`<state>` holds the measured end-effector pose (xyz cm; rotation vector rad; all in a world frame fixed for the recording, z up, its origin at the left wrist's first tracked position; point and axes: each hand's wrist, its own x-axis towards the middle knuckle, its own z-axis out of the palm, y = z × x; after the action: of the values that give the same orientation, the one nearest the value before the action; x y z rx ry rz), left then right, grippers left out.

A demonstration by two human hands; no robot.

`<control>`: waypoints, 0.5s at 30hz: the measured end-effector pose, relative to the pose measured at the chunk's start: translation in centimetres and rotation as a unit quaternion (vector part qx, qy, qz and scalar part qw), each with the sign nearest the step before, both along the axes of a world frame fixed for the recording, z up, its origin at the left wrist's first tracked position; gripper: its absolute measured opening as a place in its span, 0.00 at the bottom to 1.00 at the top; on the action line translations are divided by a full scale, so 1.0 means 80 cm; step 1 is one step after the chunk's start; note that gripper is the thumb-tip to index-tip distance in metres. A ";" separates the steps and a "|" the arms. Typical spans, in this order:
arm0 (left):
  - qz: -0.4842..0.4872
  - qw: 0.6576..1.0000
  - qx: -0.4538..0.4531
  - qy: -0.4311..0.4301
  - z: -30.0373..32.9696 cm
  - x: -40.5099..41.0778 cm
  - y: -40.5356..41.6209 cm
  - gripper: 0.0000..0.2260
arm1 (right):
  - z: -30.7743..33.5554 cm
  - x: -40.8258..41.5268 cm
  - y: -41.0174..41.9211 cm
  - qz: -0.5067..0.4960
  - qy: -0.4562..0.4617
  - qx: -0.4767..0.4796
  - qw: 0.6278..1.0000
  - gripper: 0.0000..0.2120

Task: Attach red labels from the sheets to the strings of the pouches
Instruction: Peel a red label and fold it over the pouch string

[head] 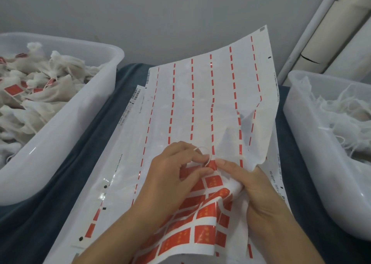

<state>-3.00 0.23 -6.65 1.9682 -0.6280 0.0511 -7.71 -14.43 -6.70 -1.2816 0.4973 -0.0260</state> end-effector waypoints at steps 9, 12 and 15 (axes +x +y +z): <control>0.011 1.000 -0.017 0.015 -0.003 0.000 -0.004 0.10 | 0.004 -0.003 0.003 0.032 0.010 0.050 0.998 0.16; -0.008 0.999 -0.021 -0.031 0.001 0.000 -0.003 0.10 | 0.009 -0.004 0.005 0.041 0.008 0.097 0.994 0.10; -0.026 0.997 -0.026 -0.061 0.004 0.001 -0.001 0.09 | 0.016 -0.005 0.008 0.049 0.004 0.118 0.992 0.06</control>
<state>-2.89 0.16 -6.29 1.9079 -0.7497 0.1562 -8.09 -13.76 -5.43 -1.0733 0.4299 0.1182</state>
